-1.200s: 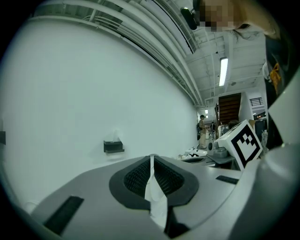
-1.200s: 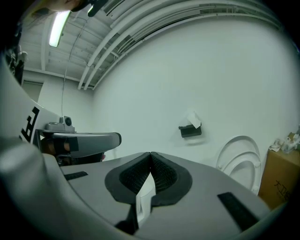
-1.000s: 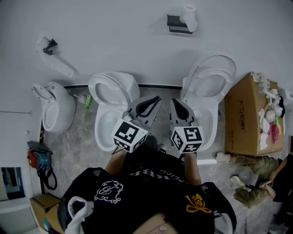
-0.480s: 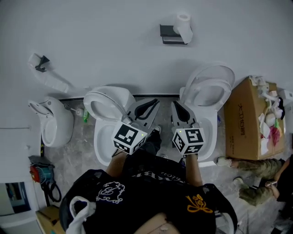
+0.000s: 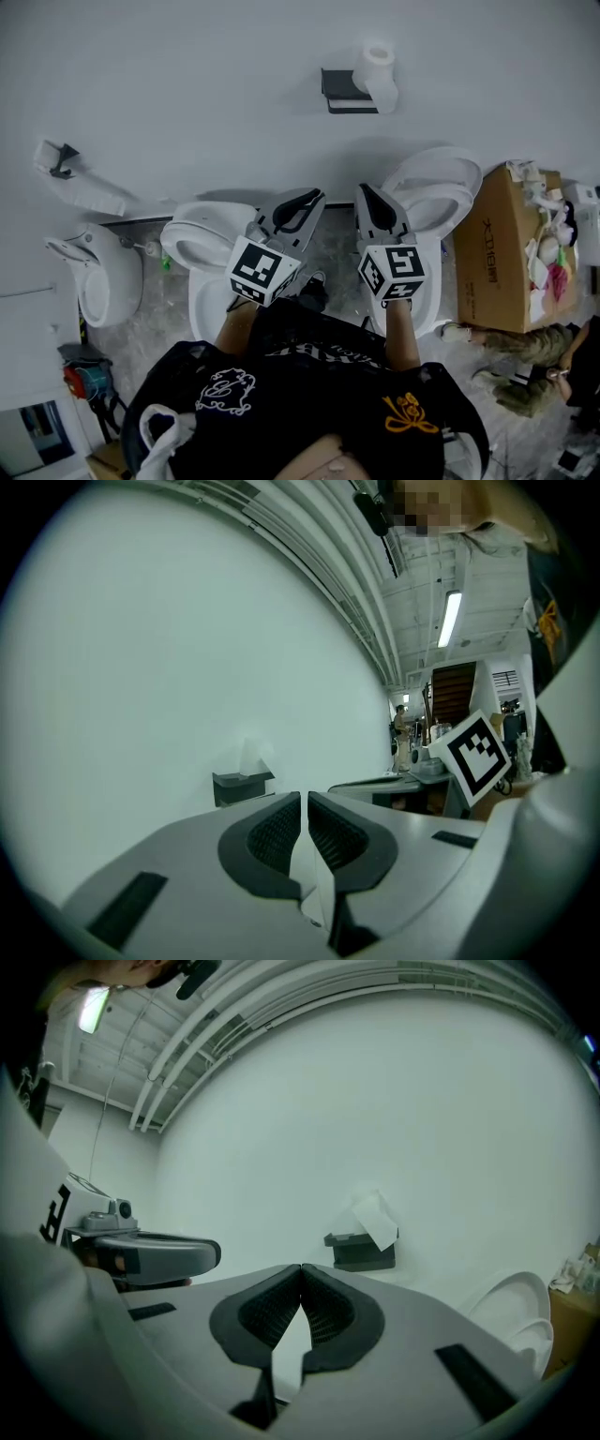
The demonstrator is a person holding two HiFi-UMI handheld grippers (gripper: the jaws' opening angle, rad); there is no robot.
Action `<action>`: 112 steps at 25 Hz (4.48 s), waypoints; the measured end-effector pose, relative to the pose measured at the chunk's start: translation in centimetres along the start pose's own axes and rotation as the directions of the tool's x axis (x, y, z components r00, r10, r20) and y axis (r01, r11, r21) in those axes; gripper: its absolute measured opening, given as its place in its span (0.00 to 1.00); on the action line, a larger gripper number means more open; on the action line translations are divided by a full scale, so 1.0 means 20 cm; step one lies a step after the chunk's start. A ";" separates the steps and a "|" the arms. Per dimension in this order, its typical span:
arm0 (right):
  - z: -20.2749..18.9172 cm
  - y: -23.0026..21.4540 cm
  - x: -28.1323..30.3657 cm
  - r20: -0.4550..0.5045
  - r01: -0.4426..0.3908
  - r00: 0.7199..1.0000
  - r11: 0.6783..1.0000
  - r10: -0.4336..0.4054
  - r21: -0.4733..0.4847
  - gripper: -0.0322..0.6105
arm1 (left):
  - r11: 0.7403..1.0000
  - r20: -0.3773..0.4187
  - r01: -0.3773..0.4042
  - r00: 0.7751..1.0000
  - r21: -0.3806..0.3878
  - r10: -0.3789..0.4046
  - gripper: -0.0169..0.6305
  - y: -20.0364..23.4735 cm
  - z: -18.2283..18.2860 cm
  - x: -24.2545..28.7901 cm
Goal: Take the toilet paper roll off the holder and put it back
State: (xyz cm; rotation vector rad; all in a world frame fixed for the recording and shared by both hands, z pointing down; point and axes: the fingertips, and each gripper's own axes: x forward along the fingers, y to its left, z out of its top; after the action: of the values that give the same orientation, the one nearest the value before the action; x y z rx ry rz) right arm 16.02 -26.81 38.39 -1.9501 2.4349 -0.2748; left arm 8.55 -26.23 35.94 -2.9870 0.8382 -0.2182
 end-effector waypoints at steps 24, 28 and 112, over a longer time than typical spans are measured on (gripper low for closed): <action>0.50 -0.45 0.72 0.088 0.151 0.987 0.959 -0.134 -0.239 0.33 | 0.998 0.015 0.067 0.998 0.007 -0.067 0.08 0.43 0.01 0.36; 0.52 -0.55 0.83 0.071 0.188 0.982 0.956 -0.176 -0.224 0.43 | 0.997 0.019 0.076 0.997 0.011 -0.076 0.08 0.47 0.00 0.37; -0.47 -0.28 -0.13 -0.218 -0.057 0.975 0.993 0.032 -0.108 0.53 | 0.975 -0.073 -0.203 0.978 -0.086 0.197 0.08 -0.08 -0.17 -0.06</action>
State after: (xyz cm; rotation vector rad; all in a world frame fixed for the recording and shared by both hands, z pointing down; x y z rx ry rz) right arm 20.91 -24.28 48.25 -2.0038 2.6810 -0.3739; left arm 7.83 -24.17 39.19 -2.9642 1.1795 -0.2764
